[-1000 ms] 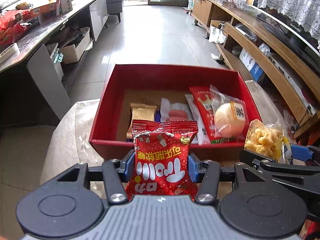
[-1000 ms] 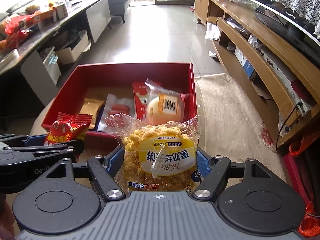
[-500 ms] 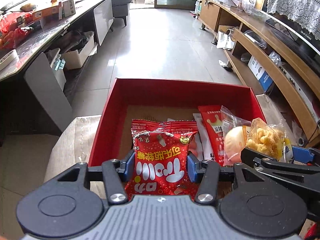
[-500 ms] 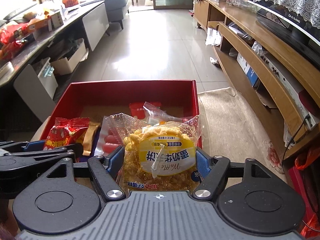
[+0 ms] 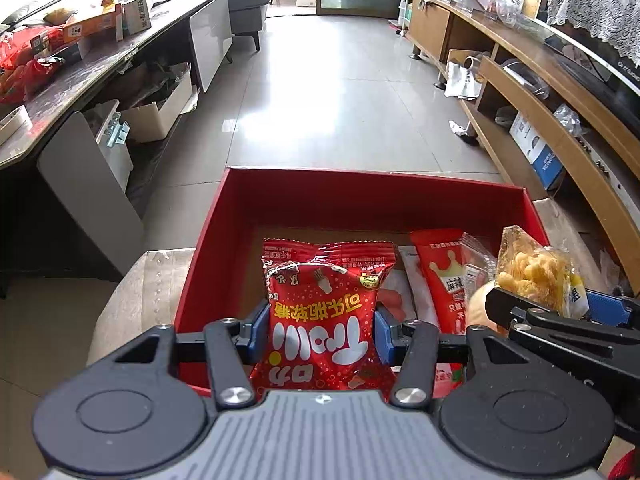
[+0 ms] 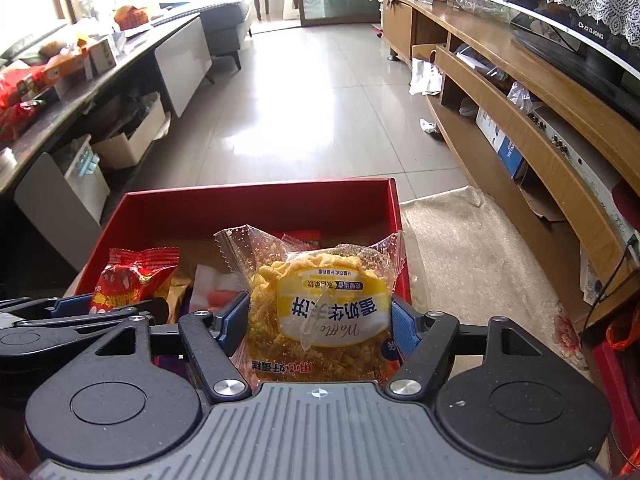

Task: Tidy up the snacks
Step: 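Carry the red candy bag with the left gripper while the right carries the cracker bag into the box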

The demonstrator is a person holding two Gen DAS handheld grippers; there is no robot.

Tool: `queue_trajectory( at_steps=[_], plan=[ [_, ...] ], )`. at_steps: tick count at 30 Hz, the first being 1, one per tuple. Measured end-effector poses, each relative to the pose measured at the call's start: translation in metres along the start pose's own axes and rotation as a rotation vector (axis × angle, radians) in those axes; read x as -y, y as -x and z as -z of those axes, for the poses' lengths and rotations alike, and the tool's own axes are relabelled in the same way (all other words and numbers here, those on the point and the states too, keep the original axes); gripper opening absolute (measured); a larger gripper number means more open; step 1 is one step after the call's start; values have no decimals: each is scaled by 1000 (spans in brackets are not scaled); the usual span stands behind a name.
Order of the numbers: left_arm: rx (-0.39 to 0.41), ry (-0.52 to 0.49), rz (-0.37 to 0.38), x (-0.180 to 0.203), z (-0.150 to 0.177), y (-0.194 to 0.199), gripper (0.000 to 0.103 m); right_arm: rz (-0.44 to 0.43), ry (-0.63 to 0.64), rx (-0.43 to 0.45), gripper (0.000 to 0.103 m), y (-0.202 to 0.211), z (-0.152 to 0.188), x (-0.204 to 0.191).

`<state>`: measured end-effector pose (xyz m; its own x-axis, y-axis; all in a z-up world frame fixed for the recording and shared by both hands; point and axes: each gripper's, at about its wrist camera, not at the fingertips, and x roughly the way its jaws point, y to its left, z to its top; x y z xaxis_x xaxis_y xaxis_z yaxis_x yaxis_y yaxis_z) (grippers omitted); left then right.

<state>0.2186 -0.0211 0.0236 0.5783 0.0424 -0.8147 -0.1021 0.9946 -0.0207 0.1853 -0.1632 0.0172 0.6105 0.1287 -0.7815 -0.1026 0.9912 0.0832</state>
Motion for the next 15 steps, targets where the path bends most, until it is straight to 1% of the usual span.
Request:
queue_trajectory(
  at_steps=[3,15],
  plan=[
    [-8,-2,-13,1,-1,-7,46,-3,0,-5,77,-7,0,-1],
    [-30,-6,-37,1,-2,-23,46,57,64,15,77,-19,-2,-12]
  ],
)
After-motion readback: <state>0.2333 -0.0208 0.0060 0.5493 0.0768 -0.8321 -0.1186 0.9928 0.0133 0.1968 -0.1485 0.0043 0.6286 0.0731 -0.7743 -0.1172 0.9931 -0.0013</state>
